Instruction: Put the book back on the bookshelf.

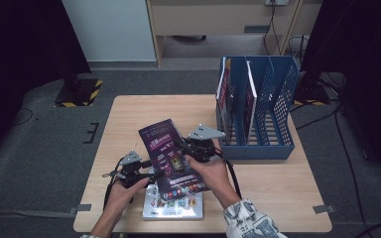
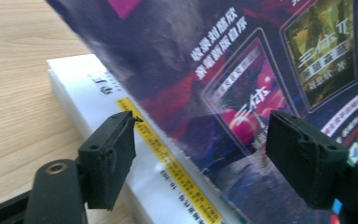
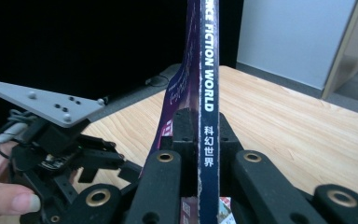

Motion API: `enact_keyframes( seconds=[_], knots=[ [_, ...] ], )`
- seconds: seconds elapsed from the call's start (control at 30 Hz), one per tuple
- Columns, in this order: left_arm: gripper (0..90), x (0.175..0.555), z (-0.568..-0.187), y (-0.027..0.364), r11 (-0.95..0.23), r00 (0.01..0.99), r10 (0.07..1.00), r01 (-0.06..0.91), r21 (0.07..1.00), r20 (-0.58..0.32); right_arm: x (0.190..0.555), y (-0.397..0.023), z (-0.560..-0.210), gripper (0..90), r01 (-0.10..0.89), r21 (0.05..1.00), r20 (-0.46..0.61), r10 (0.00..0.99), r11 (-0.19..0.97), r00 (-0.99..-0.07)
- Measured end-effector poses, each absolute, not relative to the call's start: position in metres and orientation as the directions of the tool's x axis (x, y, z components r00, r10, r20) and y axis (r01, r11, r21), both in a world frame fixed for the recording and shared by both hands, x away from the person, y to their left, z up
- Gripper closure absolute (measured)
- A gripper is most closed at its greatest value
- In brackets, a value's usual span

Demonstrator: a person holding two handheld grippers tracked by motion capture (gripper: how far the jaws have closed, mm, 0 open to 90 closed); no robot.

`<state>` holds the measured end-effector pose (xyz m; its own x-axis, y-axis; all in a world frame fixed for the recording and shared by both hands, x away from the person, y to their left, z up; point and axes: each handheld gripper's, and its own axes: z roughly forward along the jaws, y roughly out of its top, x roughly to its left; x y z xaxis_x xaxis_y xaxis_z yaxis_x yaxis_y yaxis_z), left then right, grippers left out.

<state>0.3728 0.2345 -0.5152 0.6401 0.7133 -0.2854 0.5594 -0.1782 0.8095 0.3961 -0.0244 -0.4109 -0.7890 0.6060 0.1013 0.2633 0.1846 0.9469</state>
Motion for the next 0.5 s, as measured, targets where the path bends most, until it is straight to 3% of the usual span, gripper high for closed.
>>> enact_keyframes(
  seconds=[0.07, 0.33, 0.5],
  knots=[
    [30.0, 0.373, -0.515, 0.235, -0.174, 0.644, 0.707, 0.561, 0.809, -0.294, 0.395, -0.024, -0.410, 84.3, 0.254, 0.950, 0.098, 0.596, 0.183, -0.797],
    [70.3, 0.377, -0.507, 0.252, -0.142, 0.647, 0.681, 0.575, 0.806, -0.342, 0.394, -0.024, -0.408, 84.2, 0.222, 0.959, 0.081, 0.586, 0.174, -0.806],
    [75.7, 0.375, -0.500, 0.254, -0.150, 0.653, 0.689, 0.555, 0.818, -0.316, 0.396, -0.029, -0.409, 84.1, 0.221, 0.959, 0.077, 0.586, 0.177, -0.806]
  ],
)
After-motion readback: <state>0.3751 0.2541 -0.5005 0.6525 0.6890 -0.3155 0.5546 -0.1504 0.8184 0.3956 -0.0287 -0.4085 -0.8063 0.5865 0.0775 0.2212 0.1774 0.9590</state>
